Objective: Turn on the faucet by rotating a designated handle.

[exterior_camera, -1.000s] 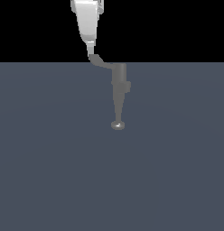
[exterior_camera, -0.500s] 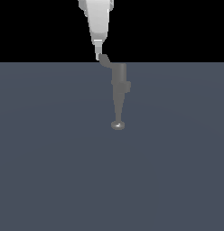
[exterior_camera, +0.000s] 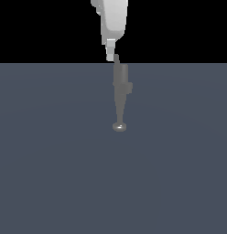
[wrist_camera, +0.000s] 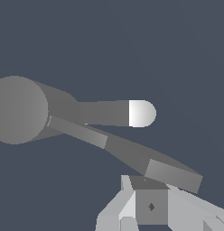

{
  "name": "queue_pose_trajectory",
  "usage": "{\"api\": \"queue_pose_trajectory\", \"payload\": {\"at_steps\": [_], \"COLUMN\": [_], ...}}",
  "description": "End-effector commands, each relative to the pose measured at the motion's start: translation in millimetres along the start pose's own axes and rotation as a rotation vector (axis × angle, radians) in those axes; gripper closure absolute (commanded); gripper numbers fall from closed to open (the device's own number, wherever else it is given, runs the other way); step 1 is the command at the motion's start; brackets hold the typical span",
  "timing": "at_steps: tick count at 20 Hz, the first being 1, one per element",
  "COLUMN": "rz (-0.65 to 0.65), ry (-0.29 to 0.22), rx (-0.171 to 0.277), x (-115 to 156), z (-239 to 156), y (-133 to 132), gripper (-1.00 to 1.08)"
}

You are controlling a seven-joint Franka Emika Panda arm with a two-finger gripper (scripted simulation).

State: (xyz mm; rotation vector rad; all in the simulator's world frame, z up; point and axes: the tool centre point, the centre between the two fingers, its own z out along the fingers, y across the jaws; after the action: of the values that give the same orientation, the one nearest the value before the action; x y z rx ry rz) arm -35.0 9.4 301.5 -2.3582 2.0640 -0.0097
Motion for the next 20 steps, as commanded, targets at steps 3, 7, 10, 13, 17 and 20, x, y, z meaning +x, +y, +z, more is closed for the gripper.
{"api": "queue_pose_trajectory", "payload": {"at_steps": [3,7,10,13,17,20], "rz": [0.002,0.005,0.007,0.010,0.012,-0.023], "ry": [0.000,0.000,0.000,0.000,0.000,-0.004], "rx": [-0.002,-0.004,-0.006,-0.008,-0.009,-0.003], "x": [19.0,43.6,61.4,78.6,95.1,75.0], "z": [0.7,1.5,2.0,2.6,3.1,0.3], "y": [0.8,2.0,2.9,3.8,4.5,-5.8], "gripper": [1.08,1.08,1.08,1.08,1.08,1.08]}}
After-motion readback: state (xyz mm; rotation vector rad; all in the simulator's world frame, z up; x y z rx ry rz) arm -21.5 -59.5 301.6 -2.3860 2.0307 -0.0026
